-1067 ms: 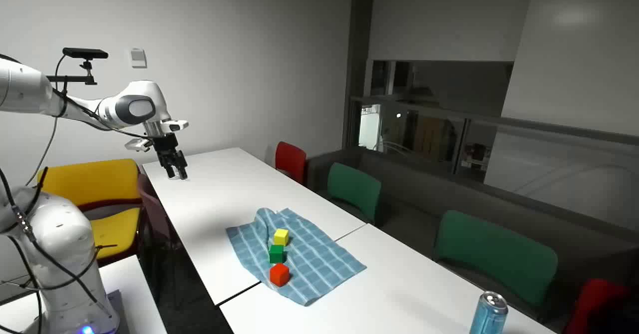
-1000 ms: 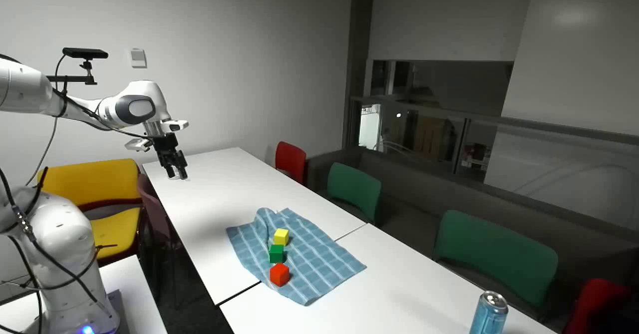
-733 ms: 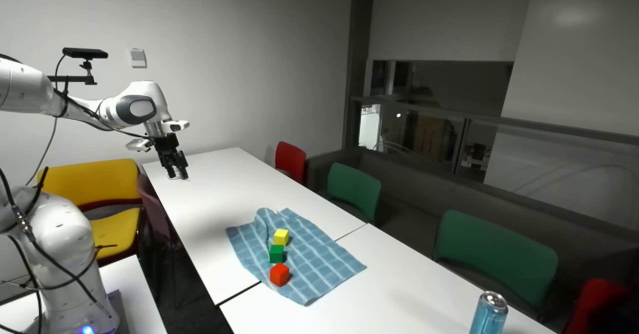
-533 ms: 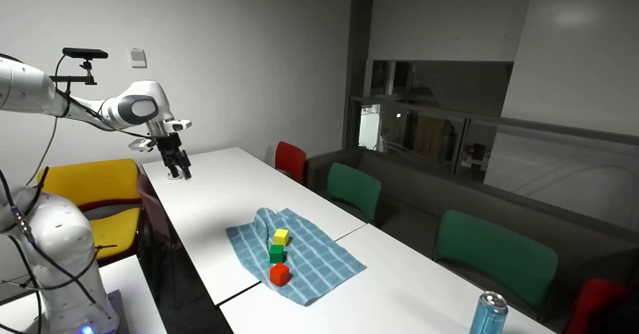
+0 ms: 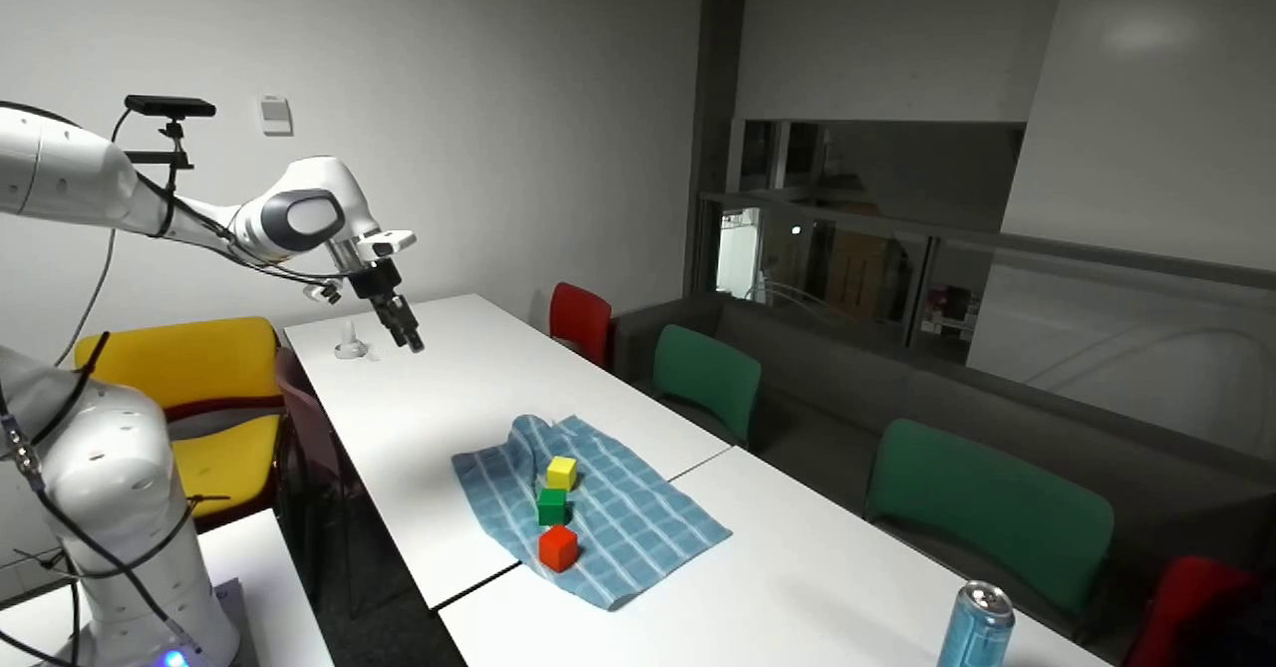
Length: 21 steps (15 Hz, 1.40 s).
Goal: Pick up the blue cloth to remove the blocks from it and move it slightly to the right
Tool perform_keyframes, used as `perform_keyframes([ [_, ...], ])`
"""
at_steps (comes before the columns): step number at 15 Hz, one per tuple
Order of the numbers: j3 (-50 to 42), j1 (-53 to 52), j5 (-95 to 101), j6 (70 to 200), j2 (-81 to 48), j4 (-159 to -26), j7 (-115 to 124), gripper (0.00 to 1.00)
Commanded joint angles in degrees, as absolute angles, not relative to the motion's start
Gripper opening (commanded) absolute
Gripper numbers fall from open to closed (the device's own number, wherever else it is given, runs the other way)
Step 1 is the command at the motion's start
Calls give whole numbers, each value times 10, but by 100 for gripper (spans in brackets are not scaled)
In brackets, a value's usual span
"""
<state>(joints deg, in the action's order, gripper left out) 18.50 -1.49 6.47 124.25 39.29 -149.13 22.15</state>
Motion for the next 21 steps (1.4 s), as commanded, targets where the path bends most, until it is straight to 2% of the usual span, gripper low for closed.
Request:
perform_keyframes([
  [1, 176, 38, 93, 1278, 383, -1500, 293, 100],
  [11, 111, 116, 77, 1385, 407, -1636, 409, 100],
  [12, 111, 132, 81, 1387, 364, -1592, 417, 100],
  [16, 109, 147, 86, 1439, 362, -1603, 421, 100],
  [21, 105, 140, 78, 1412, 365, -1601, 409, 100],
])
